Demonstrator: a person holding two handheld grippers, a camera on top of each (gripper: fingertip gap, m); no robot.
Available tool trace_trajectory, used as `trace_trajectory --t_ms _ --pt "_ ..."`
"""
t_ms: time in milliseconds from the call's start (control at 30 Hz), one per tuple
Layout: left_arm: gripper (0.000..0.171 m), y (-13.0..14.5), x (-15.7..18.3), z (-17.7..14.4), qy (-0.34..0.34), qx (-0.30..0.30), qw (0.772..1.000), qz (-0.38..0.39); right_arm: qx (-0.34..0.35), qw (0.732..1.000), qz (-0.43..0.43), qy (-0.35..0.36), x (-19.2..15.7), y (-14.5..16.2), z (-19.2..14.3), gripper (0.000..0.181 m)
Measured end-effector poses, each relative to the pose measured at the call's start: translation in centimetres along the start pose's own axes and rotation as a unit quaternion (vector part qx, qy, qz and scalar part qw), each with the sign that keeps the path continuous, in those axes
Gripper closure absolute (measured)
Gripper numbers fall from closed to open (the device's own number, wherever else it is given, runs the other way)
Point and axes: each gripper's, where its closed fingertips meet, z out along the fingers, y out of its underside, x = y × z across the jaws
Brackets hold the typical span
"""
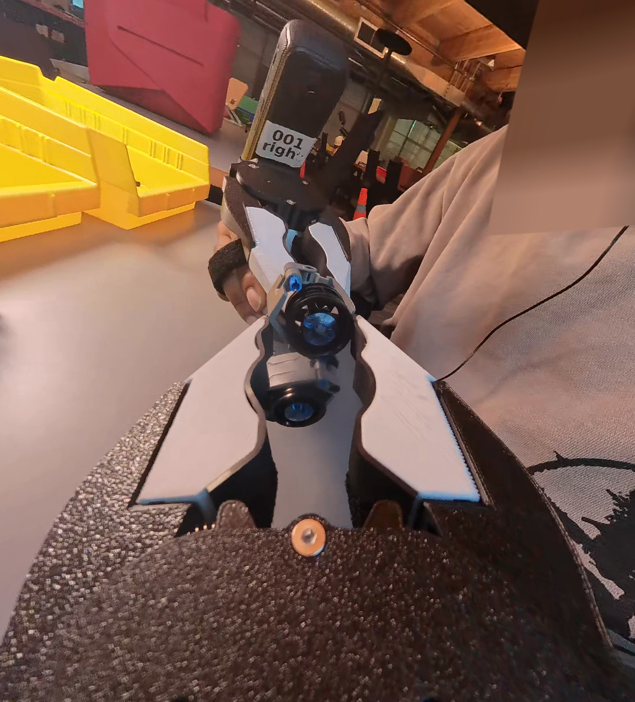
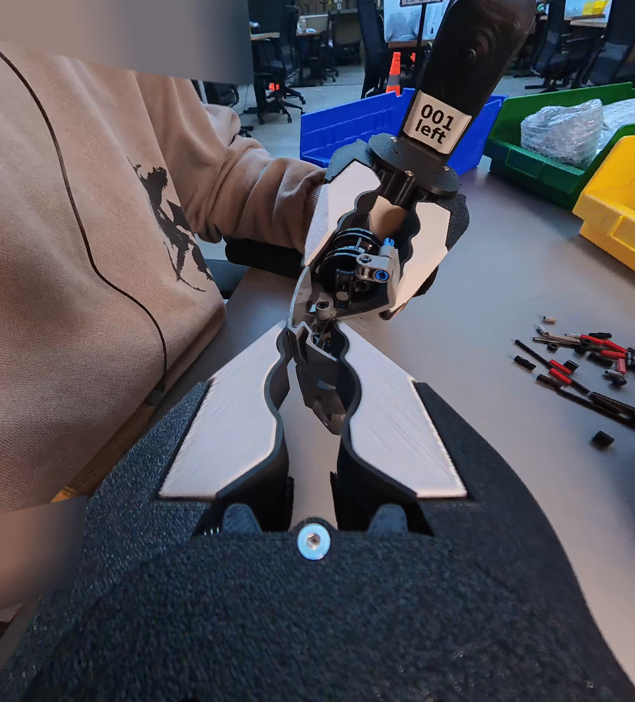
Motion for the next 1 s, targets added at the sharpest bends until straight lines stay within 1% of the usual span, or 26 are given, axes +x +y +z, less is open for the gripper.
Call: trace_trajectory --t_ms 67,133,233,300,367,400,433,500,567,633,700,767,800,867,933,1000 --pt "0.133 -0.2 0.0 0.0 0.002 0.005 1.0 -0.005 0.004 1.0 -0.007 0.004 0.0 -0.1 0.0 0.164" --pt "0.135 -0.3 -0.3 0.0 -0.01 0.008 1.0 -0.005 0.003 1.0 -0.015 0.01 0.1 -0.1 -0.2 0.164" --pt "0.137 0.2 -0.4 0.2 -0.011 -0.001 1.0 -0.013 -0.008 1.0 -0.024 0.005 -0.2 0.4 -0.1 0.164" --pt "0.137 0.4 -0.9 0.3 -0.033 -0.01 0.999 -0.001 -0.012 1.0 -0.021 0.005 0.1 0.7 -0.3 0.164" --pt "0.139 0.5 -1.2 0.4 -0.038 -0.015 0.999 -0.003 -0.006 1.0 -0.006 -0.008 0.1 0.6 -0.6 0.164" --pt "0.16 0.8 -1.6 0.4 -0.054 -0.024 0.998 0.01 0.002 1.0 0.004 -0.013 0.2 0.4 -0.9 0.164" --pt "0.161 0.5 -1.6 0.3 -0.055 -0.016 0.998 0.009 -0.003 1.0 -0.003 -0.008 0.3 0.5 -0.9 0.164" --pt "0.161 0.6 -1.8 0.2 -0.062 -0.019 0.998 0.011 -0.019 0.999 -0.026 0.01 0.6 0.8 -0.7 0.164" --pt "0.163 0.9 -2.2 0.2 -0.081 -0.026 0.996 0.012 -0.027 0.999 -0.016 0.017 0.9 1.2 -0.8 0.164" --pt "0.162 0.9 -2.6 0.2 -0.075 -0.029 0.997 -0.006 -0.017 1.0 -0.006 0.024 1.3 1.2 -0.9 0.163" --pt "0.161 0.6 -2.7 -0.1 -0.077 -0.02 0.997 -0.007 -0.008 0.999 -0.004 0.036 1.6 0.9 -0.9 0.163" --pt "0.149 0.7 -2.3 0.0 -0.065 -0.019 0.998 -0.013 -0.019 0.999 -0.019 0.043 1.8 1.0 -0.9 0.163" --pt "0.149 0.7 -2.2 0.1 -0.057 -0.017 0.998 -0.024 -0.016 0.999 -0.02 0.038 1.6 1.0 -0.9 0.163" --pt "0.155 0.5 -1.9 0.3 -0.045 -0.009 0.998 -0.033 0.013 0.999 -0.017 0.026 1.1 0.2 -0.9 0.163" --pt "0.149 0.5 -1.5 0.7 -0.034 -0.009 0.999 -0.033 0.035 0.999 -0.024 0.009 0.6 -0.4 -0.8 0.163" --pt "0.151 0.2 -0.6 1.1 -0.004 0.004 0.999 -0.045 0.053 0.999 -0.009 -0.007 0.3 -0.8 -0.8 0.163"
